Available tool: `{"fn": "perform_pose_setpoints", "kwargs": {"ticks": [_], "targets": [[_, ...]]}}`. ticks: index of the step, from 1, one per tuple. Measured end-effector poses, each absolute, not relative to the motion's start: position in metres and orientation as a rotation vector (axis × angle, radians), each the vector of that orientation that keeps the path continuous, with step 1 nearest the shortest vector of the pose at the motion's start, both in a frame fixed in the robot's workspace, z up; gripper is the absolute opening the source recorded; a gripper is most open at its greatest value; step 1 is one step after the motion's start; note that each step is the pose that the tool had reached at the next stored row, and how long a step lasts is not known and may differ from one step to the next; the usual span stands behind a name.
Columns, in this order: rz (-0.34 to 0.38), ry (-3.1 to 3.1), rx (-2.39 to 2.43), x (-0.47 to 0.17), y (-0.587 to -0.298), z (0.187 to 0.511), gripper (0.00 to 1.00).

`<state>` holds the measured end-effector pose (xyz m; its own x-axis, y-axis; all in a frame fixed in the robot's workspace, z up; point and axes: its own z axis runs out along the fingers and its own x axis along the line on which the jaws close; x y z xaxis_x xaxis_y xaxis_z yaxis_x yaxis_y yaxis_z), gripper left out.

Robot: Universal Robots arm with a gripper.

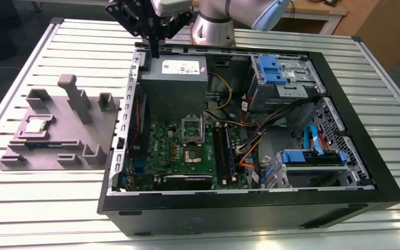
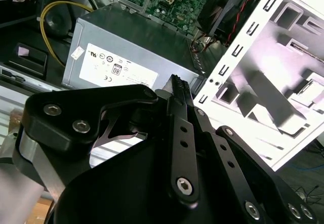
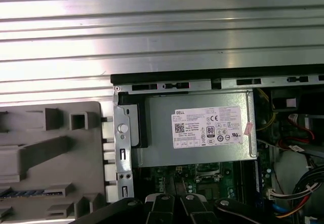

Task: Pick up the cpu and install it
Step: 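Reach for the cpu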

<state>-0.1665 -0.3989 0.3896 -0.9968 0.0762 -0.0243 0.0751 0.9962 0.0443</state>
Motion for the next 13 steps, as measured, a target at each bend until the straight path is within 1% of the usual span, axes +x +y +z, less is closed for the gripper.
{"fn": "perform_pose_setpoints", "kwargs": {"ticks": [13], "targets": [[0.068, 3.113, 0.118, -0.1705, -0.3989, 0.3892, 0.1]]}}
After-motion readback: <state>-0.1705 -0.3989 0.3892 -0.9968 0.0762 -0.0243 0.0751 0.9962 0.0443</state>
